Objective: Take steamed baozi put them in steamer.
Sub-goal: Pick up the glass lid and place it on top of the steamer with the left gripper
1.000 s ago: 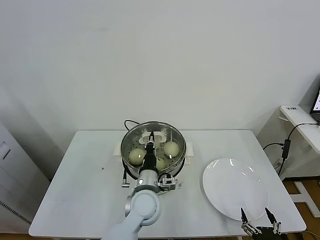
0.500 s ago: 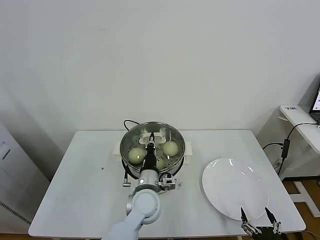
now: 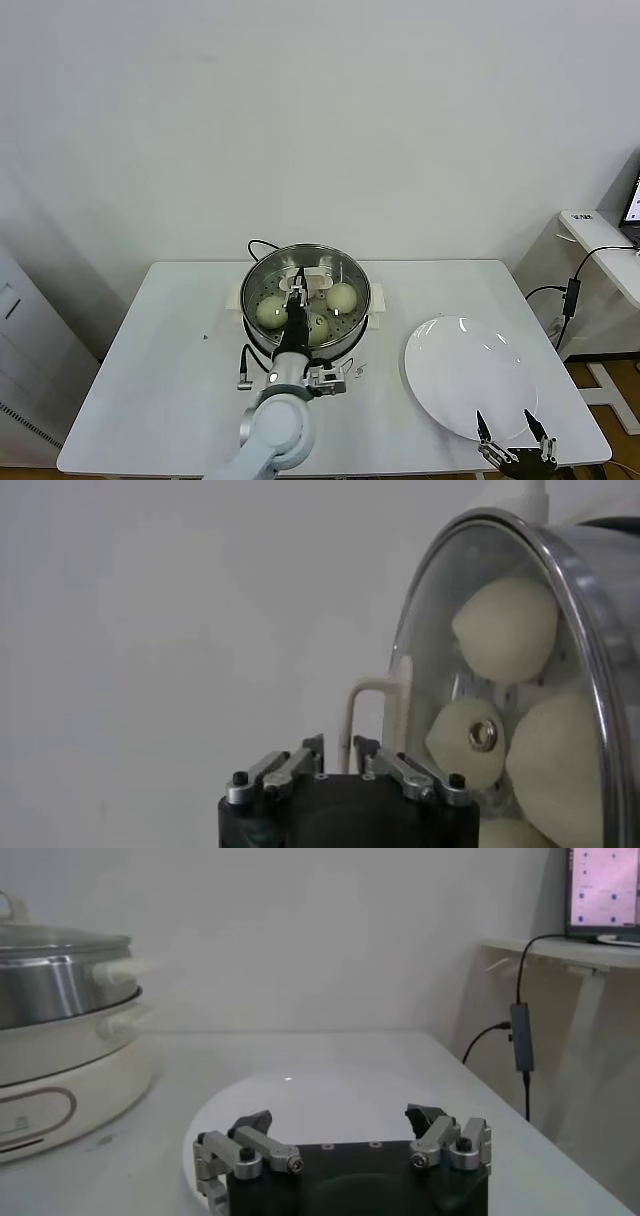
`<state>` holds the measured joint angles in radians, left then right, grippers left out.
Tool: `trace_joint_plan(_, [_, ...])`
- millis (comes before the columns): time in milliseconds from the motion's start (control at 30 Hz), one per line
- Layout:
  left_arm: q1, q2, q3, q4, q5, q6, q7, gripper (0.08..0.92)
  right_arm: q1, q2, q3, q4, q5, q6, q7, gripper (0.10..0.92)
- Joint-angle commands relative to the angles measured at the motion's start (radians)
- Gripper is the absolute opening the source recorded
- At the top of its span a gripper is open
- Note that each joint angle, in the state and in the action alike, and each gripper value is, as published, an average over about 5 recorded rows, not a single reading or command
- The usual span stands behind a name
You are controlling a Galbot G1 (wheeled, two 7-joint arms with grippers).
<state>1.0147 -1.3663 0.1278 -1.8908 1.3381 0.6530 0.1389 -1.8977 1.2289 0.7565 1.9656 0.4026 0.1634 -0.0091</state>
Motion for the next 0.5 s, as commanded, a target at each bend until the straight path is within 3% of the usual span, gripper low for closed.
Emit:
trace_joint_plan(33, [0.136, 0.095, -0.080, -0.244, -0.370, -0.079, -0.089, 0.439, 0.043, -0.045, -0.024, -0.003, 0.036, -0.004, -0.026, 0.823])
trace_joint_plan(333, [0.162, 0.110, -0.350, -0.270, -0.710, -0.393, -0.303, 0.699, 0.224, -0.136, -0.052, 0.033, 0.119, -0.048, 0.005, 0.823])
trace_joint_plan(500, [0.270, 0.061, -0.541, -0.273, -0.836, -0.545, -0.324, 0.809, 0.301, -0.137, -0.093, 0.010, 0.108, -0.076, 0.031, 0.823])
